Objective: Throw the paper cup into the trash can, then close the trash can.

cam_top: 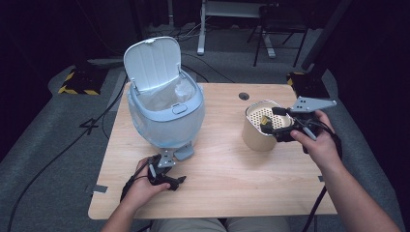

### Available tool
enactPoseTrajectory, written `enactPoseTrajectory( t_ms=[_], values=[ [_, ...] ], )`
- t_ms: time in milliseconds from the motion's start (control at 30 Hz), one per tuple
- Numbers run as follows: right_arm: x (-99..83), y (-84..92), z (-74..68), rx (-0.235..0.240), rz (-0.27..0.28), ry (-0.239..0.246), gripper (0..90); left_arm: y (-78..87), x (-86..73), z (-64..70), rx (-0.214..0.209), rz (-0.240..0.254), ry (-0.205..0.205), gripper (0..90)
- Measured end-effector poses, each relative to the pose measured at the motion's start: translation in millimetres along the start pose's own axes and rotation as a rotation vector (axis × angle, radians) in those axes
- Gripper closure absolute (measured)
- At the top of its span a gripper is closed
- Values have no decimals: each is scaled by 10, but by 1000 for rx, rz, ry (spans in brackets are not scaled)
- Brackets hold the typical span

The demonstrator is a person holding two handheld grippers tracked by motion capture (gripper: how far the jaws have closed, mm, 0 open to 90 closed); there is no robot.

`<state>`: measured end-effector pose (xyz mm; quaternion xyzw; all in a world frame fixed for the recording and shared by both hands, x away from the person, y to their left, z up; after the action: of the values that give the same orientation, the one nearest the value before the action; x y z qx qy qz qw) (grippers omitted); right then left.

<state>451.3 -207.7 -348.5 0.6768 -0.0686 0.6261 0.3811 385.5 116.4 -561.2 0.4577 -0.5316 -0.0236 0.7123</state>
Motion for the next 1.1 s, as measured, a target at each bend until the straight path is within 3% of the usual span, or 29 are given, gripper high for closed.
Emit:
enactPoseTrajectory(
  t_ms=[33,100,267,300,333,367,400,567,633,667,700,767,833,1100],
  values=[
    [0,0,0,0,0,0,214,1,-1,1,0,0,1,168],
    [-216,47,50,-21,-11,-23,214,1,-1,1,0,1,2,167],
    [-466,95,107,-46,-27,-49,214,11,-8,3,7,-2,11,173],
    [-608,103,123,-55,-46,-63,215,18,-9,-1,16,-1,20,183],
    [-608,103,123,-55,-46,-63,215,18,-9,-1,16,-1,20,193],
    [-748,98,124,-57,-65,-69,214,31,-13,-5,20,2,25,205],
    [-748,98,124,-57,-65,-69,214,31,-13,-5,20,2,25,219],
    [-1080,63,103,-70,-96,-88,206,60,-22,-45,17,11,57,240],
    [-1299,41,100,-82,-114,-113,206,53,-22,-66,30,19,46,244],
    [-1299,41,100,-82,-114,-113,206,53,-22,-66,30,19,46,253],
    [-1445,25,108,-92,-137,-122,207,62,-24,-73,31,15,38,258],
    [-1519,14,110,-95,-149,-126,208,71,-24,-79,29,14,39,259],
    [-1725,-21,114,-103,-182,-137,209,98,-4,-98,31,26,45,262],
    [-2047,-76,147,-137,-212,-147,209,330,134,-211,22,117,110,298]
  ],
)
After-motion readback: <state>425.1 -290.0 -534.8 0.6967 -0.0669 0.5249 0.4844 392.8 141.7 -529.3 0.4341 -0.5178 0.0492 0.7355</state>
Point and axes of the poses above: each handheld gripper's, and its own axes: y roughly backward along the jaws, x roughly out of its top, z roughly to its right, the point moved 8 cm from there along -y, roughly forward along the jaws, and after that the axes turned 4 degrees about z, right-handed, at the moved point
